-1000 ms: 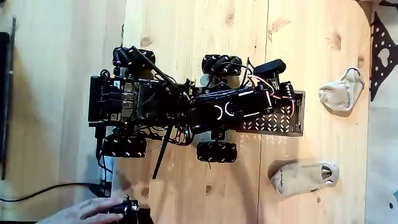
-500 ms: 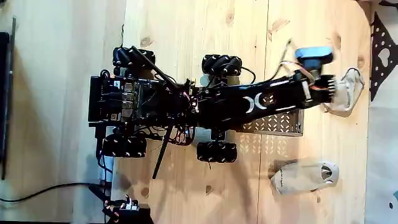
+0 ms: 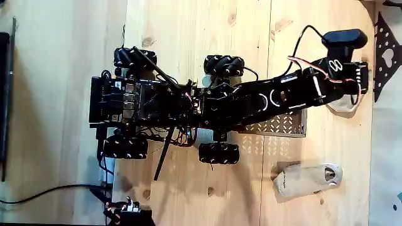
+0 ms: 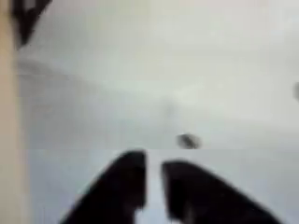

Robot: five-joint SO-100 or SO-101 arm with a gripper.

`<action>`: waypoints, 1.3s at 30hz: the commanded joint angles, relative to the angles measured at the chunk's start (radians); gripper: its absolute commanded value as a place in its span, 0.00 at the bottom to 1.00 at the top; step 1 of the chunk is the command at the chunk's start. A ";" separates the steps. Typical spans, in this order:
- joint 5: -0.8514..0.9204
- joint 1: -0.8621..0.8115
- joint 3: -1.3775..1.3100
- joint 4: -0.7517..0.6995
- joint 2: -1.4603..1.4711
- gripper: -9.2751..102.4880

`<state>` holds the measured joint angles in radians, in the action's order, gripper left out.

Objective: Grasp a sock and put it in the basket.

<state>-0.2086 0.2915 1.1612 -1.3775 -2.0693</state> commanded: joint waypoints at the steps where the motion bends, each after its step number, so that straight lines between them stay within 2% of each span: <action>1: 0.009 -0.011 -0.126 -0.021 0.037 0.09; 4: 0.049 0.005 -0.229 -0.080 0.107 0.09; 19: 0.058 0.046 -0.229 -0.040 0.466 0.09; 22: 0.077 0.041 -0.229 -0.035 0.575 0.20; 24: 0.084 0.032 -0.229 -0.014 0.637 0.20; 28: 0.081 0.018 -0.224 0.040 0.755 0.33; 39: 0.127 -0.014 -0.229 0.061 0.992 0.44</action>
<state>-0.1058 0.2915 0.9679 -1.3315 -1.0937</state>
